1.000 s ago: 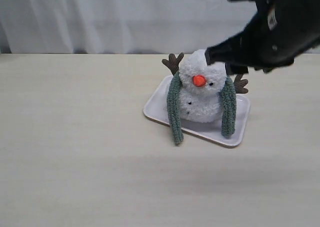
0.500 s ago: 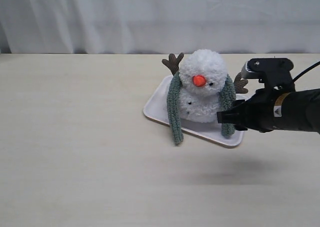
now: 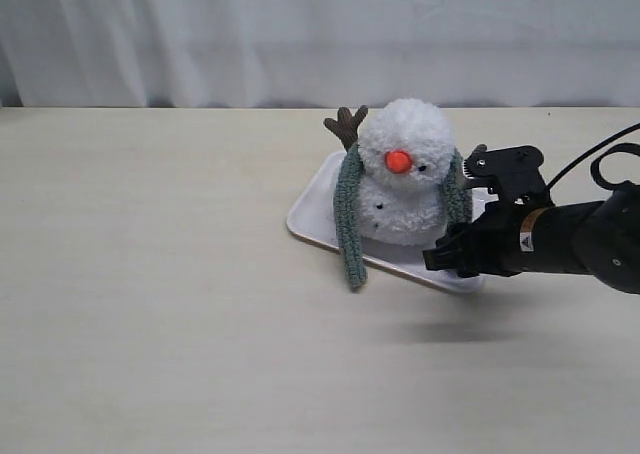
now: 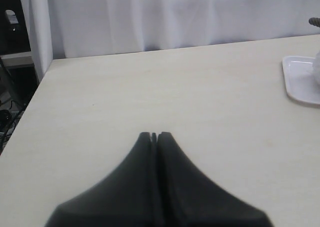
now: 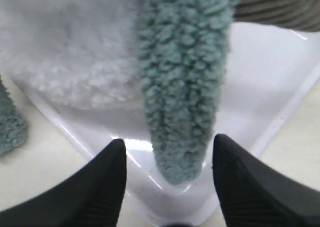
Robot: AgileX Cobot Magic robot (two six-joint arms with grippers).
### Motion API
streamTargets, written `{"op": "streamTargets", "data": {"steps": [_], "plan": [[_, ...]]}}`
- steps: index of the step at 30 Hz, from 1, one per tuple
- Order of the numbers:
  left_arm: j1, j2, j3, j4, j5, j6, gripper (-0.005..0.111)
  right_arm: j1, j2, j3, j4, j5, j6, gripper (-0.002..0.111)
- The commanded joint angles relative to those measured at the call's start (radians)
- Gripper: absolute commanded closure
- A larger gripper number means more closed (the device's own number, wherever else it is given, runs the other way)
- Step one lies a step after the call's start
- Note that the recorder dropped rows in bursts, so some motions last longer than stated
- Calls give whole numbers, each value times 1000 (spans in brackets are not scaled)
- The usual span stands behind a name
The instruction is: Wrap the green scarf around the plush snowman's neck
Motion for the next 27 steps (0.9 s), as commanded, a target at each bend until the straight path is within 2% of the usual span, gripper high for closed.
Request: {"op": "streamTargets", "data": {"steps": [1,4,11,17,19,24,27], "plan": [[-8,-2,2,1,-13,0,107,-37,0,-6,-12,0,-38,58],[-8,-2,2,1,-13,0,107,-68,0,-6,-7,0,-19,58],[-8,-2,2,1,-13,0,107,-43,21,-7,-48,-101,-9,58],[-8,-2,2,1,-13,0,107,-43,88,-31,-43,-106,39,58],[-8,-2,2,1,-13,0,107,-43,100,-31,-41,-106,58,65],[-8,-2,2,1,-13,0,107,-43,104,-31,-52,-106,89,104],[-8,-2,2,1,-13,0,107,-43,104,-31,-122,-104,201,104]]}}
